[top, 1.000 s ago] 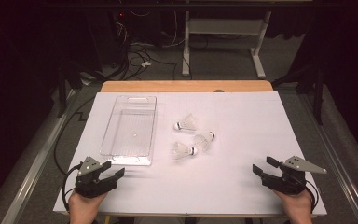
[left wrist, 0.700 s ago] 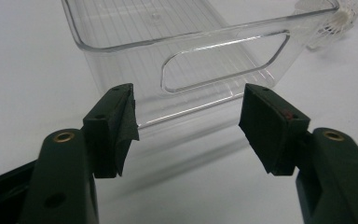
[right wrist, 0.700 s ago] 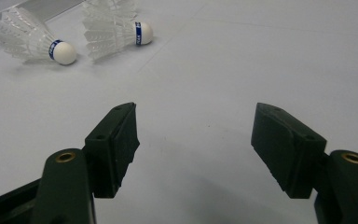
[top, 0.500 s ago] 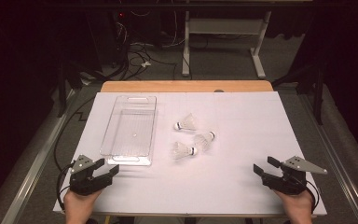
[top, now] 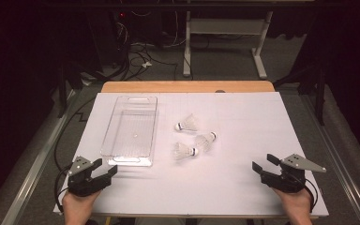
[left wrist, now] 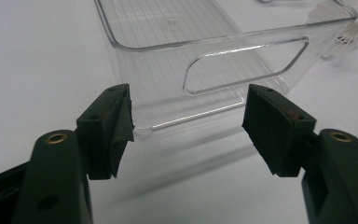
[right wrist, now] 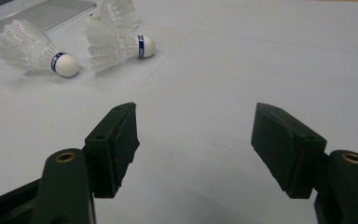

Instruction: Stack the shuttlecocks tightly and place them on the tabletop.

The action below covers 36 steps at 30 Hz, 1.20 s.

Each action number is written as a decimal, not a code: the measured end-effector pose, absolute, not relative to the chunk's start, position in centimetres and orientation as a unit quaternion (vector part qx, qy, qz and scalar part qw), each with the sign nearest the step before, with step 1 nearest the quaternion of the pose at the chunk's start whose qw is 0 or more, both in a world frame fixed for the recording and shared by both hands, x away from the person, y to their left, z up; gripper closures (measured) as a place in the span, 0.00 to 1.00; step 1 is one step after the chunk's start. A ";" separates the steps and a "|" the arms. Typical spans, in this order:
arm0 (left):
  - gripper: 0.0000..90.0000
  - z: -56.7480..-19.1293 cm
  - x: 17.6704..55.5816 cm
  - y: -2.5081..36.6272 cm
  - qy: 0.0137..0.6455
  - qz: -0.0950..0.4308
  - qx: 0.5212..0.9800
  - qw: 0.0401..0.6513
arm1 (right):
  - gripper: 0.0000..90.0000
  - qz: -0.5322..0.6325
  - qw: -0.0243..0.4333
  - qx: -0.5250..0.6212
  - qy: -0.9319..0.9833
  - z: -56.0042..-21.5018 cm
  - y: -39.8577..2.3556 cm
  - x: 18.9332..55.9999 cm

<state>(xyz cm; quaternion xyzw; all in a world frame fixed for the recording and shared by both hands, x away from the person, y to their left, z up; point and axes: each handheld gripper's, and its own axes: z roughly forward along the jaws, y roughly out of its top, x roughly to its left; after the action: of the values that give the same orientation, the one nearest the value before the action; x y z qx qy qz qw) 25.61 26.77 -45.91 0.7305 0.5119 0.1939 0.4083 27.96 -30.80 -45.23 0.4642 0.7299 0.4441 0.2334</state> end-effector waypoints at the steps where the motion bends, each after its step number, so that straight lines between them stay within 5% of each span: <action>1: 0.38 -45.9 25.6 26.8 0.512 0.194 0.730 0.408 | 0.36 0.444 0.231 0.465 0.730 -45.2 -30.7 28.1; 36: 0.38 -46.1 25.8 26.7 0.512 0.185 0.730 0.412 | 0.40 0.443 0.186 0.463 0.745 -45.1 -25.4 32.4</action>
<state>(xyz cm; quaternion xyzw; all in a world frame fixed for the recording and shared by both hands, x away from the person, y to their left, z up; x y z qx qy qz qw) 25.84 26.69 -46.13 0.7304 0.5124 0.1853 0.4119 32.39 -25.45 -45.05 0.4635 0.7446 0.4427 0.1865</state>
